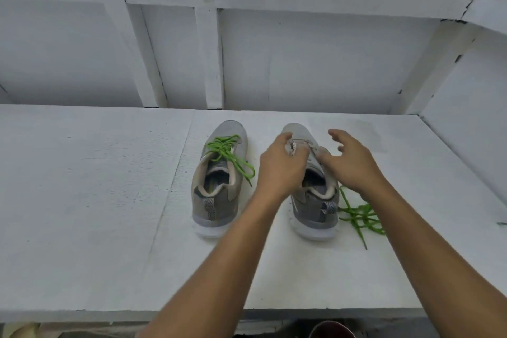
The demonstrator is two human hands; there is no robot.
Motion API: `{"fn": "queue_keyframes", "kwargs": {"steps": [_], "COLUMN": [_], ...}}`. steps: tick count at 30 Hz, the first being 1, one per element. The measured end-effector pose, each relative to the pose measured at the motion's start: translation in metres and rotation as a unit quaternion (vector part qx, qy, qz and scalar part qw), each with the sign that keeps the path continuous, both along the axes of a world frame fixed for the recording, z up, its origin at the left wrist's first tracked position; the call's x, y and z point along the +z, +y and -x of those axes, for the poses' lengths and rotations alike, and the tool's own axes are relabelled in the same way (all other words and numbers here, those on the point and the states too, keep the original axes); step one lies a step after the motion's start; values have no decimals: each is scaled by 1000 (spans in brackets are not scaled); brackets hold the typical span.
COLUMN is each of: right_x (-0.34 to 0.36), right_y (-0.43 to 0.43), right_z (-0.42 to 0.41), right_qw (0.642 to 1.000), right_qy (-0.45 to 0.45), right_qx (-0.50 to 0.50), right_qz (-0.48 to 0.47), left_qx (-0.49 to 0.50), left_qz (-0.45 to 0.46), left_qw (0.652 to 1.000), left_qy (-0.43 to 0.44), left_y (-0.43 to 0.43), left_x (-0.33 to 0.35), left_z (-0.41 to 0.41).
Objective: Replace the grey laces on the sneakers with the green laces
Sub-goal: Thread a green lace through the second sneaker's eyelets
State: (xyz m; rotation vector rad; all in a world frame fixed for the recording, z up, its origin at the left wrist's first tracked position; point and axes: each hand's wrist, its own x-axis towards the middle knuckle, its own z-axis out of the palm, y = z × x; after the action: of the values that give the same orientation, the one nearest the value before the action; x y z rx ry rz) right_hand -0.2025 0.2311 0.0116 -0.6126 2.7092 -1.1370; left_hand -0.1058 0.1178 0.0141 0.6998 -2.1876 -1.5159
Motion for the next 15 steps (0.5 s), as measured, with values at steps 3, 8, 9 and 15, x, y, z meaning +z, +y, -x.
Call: {"fn": "queue_keyframes", "kwargs": {"steps": [3,8,9,15], "right_x": [-20,-27,-26,-29], "right_y": [8,6,6,-8], "right_z": [-2,-9,-10,-18], "right_qw": [991,989,991,995], "right_qy": [-115,-108,-102,-70], "right_qx": [-15,-15,-16,-2], "right_qz": [69,97,90,69], "left_qx": [17,25,33,54], "left_qz": [-27,-19,-8,5], "left_qw": [999,999,999,998], "left_qy": [-8,-36,-36,-13], "left_y": [14,18,19,2], "left_x": [-15,-34,-36,-50], "left_z": [-1,3,4,-2]}}
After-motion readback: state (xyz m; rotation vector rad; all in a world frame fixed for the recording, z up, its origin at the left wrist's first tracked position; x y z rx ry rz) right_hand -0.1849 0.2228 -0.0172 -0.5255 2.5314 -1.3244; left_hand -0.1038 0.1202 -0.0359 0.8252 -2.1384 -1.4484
